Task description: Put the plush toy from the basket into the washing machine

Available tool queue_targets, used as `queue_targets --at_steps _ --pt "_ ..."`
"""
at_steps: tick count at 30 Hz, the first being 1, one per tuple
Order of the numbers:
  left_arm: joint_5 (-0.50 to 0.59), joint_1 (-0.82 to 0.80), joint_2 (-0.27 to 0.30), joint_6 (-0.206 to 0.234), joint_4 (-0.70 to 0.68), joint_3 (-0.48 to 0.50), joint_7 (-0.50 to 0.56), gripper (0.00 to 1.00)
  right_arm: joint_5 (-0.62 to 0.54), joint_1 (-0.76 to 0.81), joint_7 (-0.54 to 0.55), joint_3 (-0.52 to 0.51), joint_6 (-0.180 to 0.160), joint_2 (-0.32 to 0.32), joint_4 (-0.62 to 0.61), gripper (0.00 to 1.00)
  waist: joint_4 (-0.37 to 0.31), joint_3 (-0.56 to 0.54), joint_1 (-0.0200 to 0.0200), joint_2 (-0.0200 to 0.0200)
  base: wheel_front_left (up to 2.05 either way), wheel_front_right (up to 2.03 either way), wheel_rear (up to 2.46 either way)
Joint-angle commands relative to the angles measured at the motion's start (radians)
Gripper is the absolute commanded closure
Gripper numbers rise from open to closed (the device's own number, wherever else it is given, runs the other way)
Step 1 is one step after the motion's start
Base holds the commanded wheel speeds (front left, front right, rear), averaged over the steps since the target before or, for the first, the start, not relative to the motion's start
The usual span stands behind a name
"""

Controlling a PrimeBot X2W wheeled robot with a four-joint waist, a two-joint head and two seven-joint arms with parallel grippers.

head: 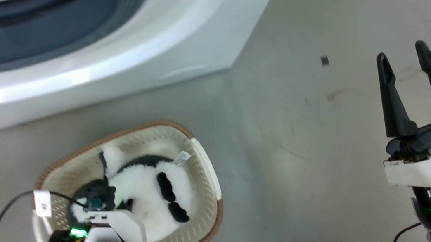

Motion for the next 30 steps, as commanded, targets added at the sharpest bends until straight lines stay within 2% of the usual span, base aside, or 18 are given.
queue_targets --at_steps 1,7,19,30 --pt "-0.007 0.017 -0.006 -0.003 -0.011 0.003 -0.012 1.0 -0.009 0.015 -0.005 -0.003 -0.001 0.001 0.004 0.0 0.023 -0.056 0.0 0.0 0.0 0.0 0.0" --pt "-0.022 0.088 -0.018 -0.004 -0.097 0.014 -0.026 1.0 -0.021 0.045 -0.005 -0.011 -0.001 0.001 0.014 0.0 0.06 -0.155 0.0 0.0 0.0 0.0 0.0" --pt "0.015 0.29 -0.038 0.018 -0.45 0.08 -0.027 1.0 -0.048 0.117 -0.005 -0.017 -0.001 0.001 0.033 0.0 0.144 -0.317 0.0 0.0 0.0 0.0 0.0" --pt "0.076 0.475 -0.077 0.03 -0.851 0.217 -0.027 1.0 -0.04 0.155 -0.005 -0.018 -0.001 0.001 0.027 0.0 0.175 -0.404 0.0 0.0 0.0 0.0 0.0"
